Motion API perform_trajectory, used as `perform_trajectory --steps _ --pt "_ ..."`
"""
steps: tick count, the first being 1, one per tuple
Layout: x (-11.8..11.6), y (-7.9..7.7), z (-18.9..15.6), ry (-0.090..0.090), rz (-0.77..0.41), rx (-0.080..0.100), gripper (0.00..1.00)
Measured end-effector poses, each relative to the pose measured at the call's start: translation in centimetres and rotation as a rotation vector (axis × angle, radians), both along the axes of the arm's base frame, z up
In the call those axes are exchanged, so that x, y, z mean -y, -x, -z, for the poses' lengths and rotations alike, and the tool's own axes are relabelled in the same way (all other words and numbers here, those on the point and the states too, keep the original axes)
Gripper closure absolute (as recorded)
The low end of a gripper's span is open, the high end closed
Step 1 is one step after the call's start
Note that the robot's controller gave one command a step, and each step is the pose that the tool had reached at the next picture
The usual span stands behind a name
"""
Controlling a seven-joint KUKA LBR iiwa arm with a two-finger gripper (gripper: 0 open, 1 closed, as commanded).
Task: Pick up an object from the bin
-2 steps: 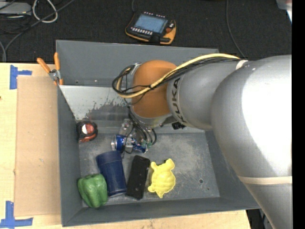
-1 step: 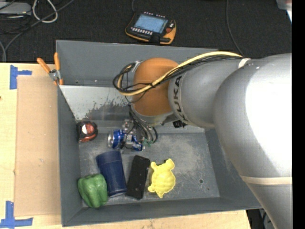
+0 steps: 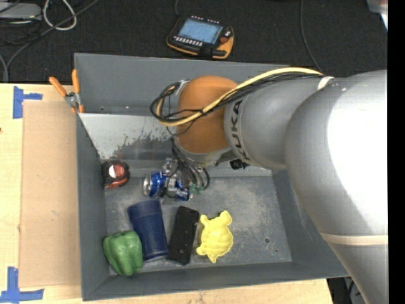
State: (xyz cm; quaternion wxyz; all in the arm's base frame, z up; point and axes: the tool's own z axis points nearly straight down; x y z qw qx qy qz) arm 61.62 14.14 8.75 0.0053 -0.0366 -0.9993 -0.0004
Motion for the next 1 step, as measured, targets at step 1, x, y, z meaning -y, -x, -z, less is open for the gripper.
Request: perform_trajectory --steps 1 --pt "0.01 0.06 -0.51 0.000 0.001 -0.002 1.00"
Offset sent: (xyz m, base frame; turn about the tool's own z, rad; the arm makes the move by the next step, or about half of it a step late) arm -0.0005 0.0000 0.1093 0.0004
